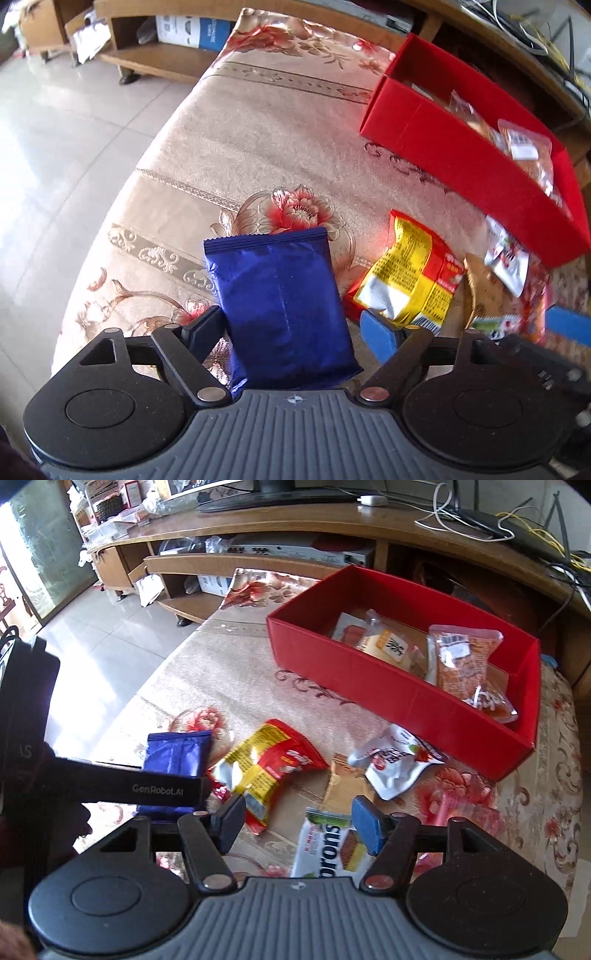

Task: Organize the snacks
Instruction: 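Grasp the blue bag with the left gripper while the right gripper grasps the Kaprons wafer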

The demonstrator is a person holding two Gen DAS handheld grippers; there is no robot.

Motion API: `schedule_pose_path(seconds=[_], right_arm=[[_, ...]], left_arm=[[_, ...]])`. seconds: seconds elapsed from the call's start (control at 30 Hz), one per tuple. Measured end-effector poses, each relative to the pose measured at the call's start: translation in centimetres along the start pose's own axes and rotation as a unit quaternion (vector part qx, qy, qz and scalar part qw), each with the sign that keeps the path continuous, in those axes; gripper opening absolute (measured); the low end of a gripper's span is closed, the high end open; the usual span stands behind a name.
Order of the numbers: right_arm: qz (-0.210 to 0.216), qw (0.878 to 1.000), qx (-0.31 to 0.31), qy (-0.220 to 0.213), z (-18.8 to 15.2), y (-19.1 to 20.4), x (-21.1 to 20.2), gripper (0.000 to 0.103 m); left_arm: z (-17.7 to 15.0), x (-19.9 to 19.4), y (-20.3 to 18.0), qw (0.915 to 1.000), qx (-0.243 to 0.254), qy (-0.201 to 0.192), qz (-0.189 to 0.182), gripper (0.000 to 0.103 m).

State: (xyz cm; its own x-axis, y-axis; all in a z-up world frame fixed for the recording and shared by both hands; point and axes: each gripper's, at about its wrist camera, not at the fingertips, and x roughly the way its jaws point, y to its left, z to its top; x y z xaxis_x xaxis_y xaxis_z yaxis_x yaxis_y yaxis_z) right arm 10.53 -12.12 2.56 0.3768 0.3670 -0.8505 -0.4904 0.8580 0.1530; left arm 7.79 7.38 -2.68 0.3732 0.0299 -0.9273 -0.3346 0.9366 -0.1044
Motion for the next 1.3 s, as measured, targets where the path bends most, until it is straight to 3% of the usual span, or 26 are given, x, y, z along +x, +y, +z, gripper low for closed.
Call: schedule_pose_path(seconds=[0.3, 0.4, 0.53, 0.6, 0.73, 0.87, 0.93, 1.07, 1.1, 1.13, 1.2, 1.3], right_arm=[[-0.014, 0.999, 0.025, 0.020, -1.4, -2.2, 0.5, 0.061], [-0.016, 0.999, 0.040, 0.031, -2.1, -2.9, 0.8, 0.061], [-0.020, 0.998, 0.044, 0.043, -2.3, -2.7, 2.0, 0.061], [-0.022, 0.998, 0.040, 0.049, -2.3, -2.2, 3.0, 0.061], [-0.043, 0.997, 0.020, 0.061, -2.4, -1.2, 5.0, 0.062], [-0.045, 0.997, 0.001, 0.059, -3.1, -0.2, 5.5, 0.075], [-0.022, 0.997, -0.001, 0.068, -3.3, -0.2, 5.9, 0.103], [-0.007, 0.997, 0.017, 0.069, -3.2, -0.8, 5.8, 0.100], [-0.016, 0.997, 0.017, 0.067, -3.2, -0.8, 5.5, 0.090], [-0.037, 0.997, 0.001, 0.065, -3.2, -0.5, 5.2, 0.073], [-0.046, 0.997, -0.016, 0.058, -3.5, -0.5, 4.8, 0.059], [-0.045, 0.997, -0.016, 0.060, -3.9, -0.6, 4.2, 0.056]], left_arm=[[-1.7, -1.2, 0.4, 0.9987, 0.047, 0.002, -0.022, 0.057], [-1.9, -1.3, 0.3, 0.9978, 0.055, 0.006, -0.036, 0.054], [-1.8, -1.0, 0.2, 0.9981, 0.049, 0.005, -0.038, 0.063], [-1.6, -0.8, 0.1, 0.9985, 0.039, 0.004, -0.037, 0.075], [-1.6, -0.4, -0.6, 0.9983, 0.047, 0.002, -0.033, 0.085], [-2.1, -0.2, -1.4, 0.9969, 0.077, -0.005, -0.014, 0.086], [-2.3, -0.3, -1.3, 0.9965, 0.082, -0.006, -0.013, 0.084], [-2.3, -0.5, -1.1, 0.9963, 0.085, -0.010, -0.006, 0.078], [-2.2, -0.5, -1.0, 0.9965, 0.083, -0.011, -0.007, 0.075], [-2.2, -0.6, -0.8, 0.9965, 0.083, -0.013, -0.006, 0.073], [-2.2, -0.8, -0.7, 0.9961, 0.086, -0.014, -0.009, 0.069], [-2.5, -1.0, -0.8, 0.9951, 0.097, -0.015, -0.012, 0.066]])
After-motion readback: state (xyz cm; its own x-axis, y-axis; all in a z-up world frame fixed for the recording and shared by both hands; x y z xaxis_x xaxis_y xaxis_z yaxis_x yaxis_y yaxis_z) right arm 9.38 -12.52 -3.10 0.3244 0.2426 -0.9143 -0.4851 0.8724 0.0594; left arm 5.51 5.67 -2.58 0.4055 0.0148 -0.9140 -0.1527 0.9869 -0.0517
